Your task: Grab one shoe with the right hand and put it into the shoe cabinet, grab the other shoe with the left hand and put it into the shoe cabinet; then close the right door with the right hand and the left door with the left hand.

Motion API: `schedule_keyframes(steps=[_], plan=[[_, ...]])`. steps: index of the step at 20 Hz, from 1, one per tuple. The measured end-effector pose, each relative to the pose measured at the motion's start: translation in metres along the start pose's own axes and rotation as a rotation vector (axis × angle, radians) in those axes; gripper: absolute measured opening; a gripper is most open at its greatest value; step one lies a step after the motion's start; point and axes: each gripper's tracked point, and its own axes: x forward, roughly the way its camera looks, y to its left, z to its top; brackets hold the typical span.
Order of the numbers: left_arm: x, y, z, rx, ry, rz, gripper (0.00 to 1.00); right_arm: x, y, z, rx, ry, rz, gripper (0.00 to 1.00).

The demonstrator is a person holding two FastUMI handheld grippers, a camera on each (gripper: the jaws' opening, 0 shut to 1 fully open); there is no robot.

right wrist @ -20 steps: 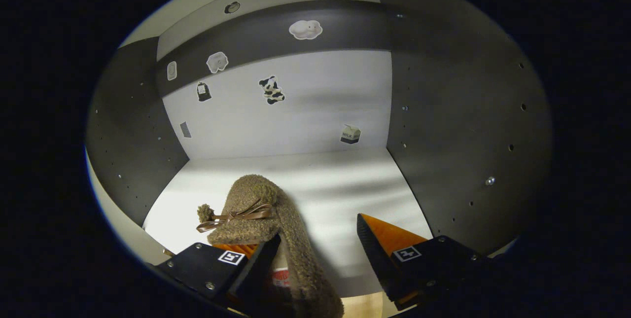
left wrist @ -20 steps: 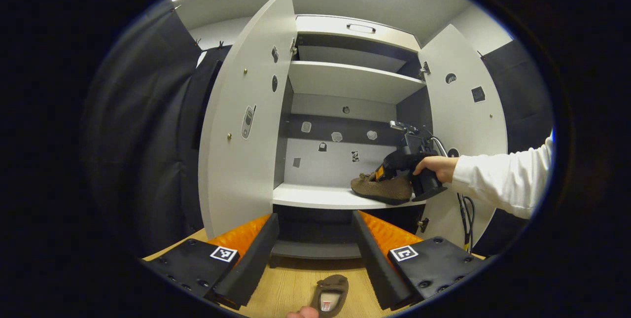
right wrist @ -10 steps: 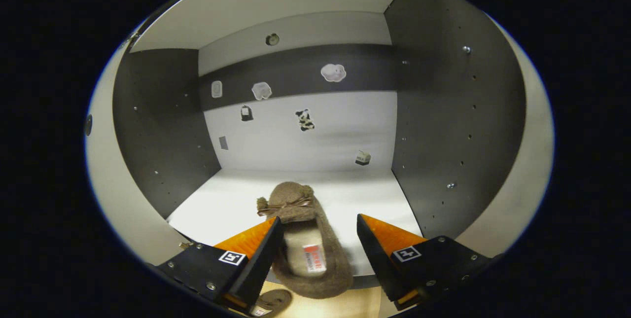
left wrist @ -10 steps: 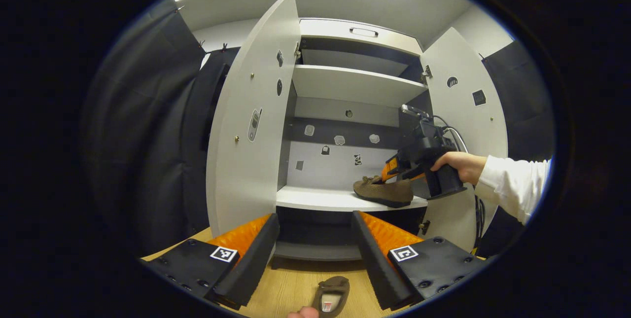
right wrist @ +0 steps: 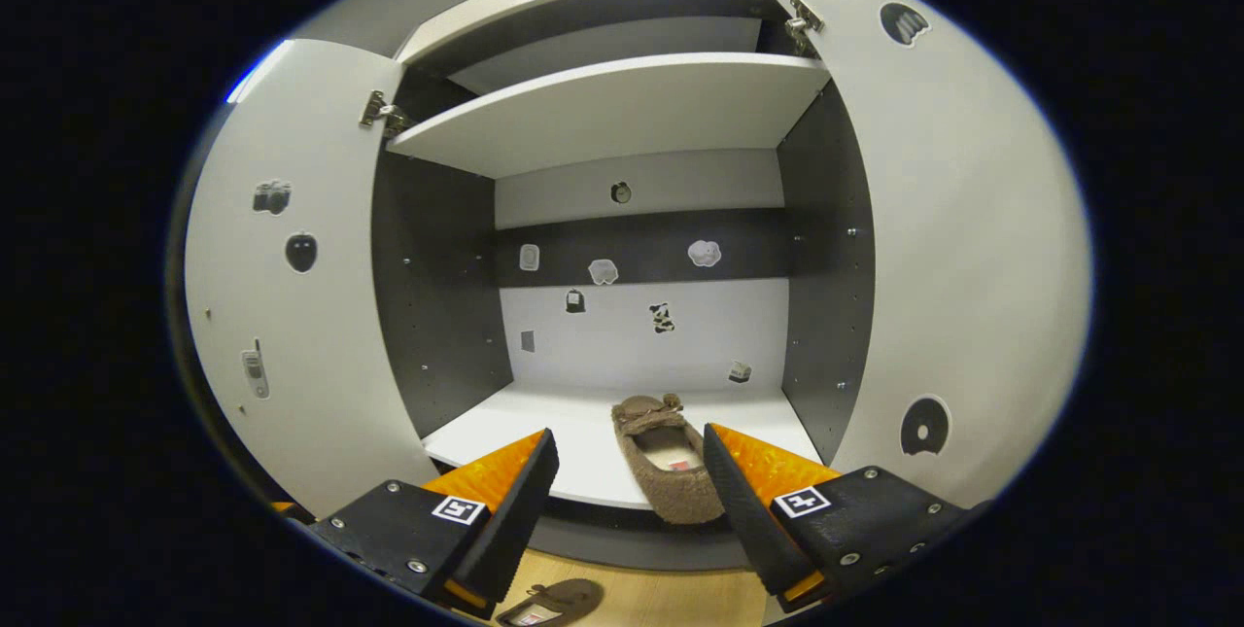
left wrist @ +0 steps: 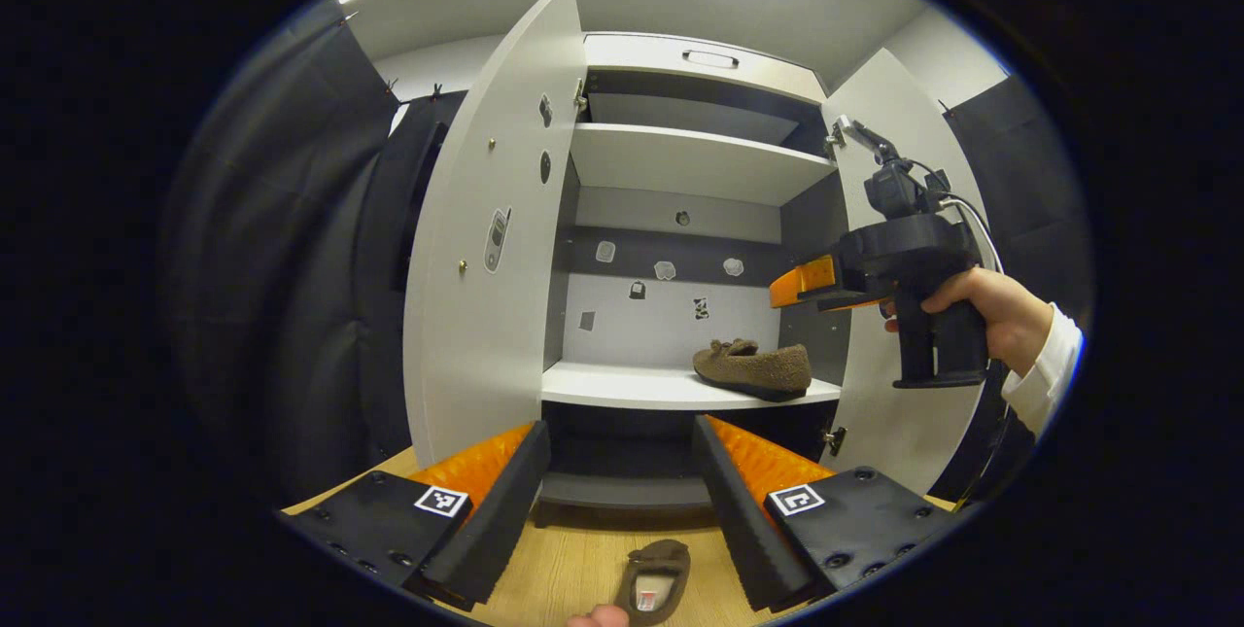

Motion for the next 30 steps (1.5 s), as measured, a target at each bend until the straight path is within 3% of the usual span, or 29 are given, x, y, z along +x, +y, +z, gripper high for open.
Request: schedule_keyframes(steps=[3, 8, 14, 18, 22, 24, 27, 30], plan=[[-0.003, -0.007, -0.004, -0.003, 0.010, -0.010, 0.96, -0.039, 0.008, -0.013, -0.016, -0.027, 0.008, 0.92], [-0.011, -0.019, -0.018, 0.006, 0.038, -0.025, 0.96, -0.096, 0.000, -0.045, 0.002, -0.067, -0.044, 0.92], [-0.008, -0.025, -0.032, 0.009, 0.089, -0.028, 0.96, -0.130, -0.023, -0.074, 0.014, -0.085, -0.124, 0.92], [0.009, -0.031, -0.065, -0.026, 0.203, -0.137, 0.97, -0.141, -0.040, -0.077, 0.030, -0.113, -0.163, 0.93], [0.021, -0.021, -0.132, 0.016, 0.364, -0.188, 0.97, -0.149, -0.057, -0.080, 0.035, -0.112, -0.197, 0.93], [0.018, -0.021, -0.190, 0.016, 0.480, -0.215, 0.97, -0.153, -0.061, -0.082, 0.046, -0.112, -0.203, 0.92], [0.019, -0.007, -0.273, 0.042, 0.671, -0.206, 0.97, -0.160, -0.069, -0.086, 0.047, -0.105, -0.225, 0.92], [0.033, 0.008, -0.317, 0.064, 0.773, -0.187, 1.00, -0.165, -0.075, -0.089, 0.029, -0.093, -0.250, 0.92]])
